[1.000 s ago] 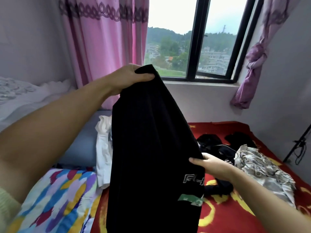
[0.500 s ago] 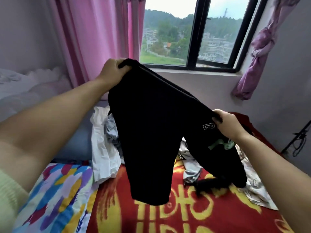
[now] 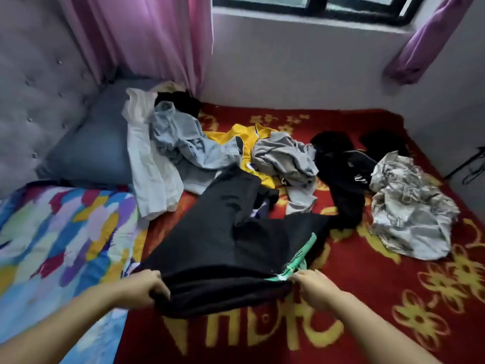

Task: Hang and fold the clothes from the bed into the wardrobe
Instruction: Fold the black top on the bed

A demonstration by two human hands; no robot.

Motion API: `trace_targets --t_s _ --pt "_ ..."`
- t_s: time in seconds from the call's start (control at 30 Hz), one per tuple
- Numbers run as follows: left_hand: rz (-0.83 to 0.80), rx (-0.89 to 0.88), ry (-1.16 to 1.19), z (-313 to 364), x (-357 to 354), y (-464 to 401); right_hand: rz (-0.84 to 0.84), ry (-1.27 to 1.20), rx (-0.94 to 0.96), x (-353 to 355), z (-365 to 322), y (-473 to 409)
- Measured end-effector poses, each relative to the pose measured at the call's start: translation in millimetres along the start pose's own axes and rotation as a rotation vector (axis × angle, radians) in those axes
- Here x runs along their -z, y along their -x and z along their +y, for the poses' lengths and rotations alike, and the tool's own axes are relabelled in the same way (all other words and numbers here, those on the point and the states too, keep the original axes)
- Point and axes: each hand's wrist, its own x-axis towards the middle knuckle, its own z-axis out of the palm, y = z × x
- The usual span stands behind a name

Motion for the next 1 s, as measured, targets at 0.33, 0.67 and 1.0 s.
trace_targets --t_s 0.33,0.67,1.0 --pt "0.04 0.008 0.139 85.8 -145.0 -143.8 -0.229 -0.312 -0.371 -117.4 82.2 -24.3" --pt "0.287 0.163 -0.137 187.1 -186.0 -269.7 0.403 -0.931 -0.739 -79.9 174.3 -158.9" --pt "0.72 0.131 0.501 152.7 -185.7 -259.9 0.687 -1.302 -0.284 -29.7 191.3 -209.4"
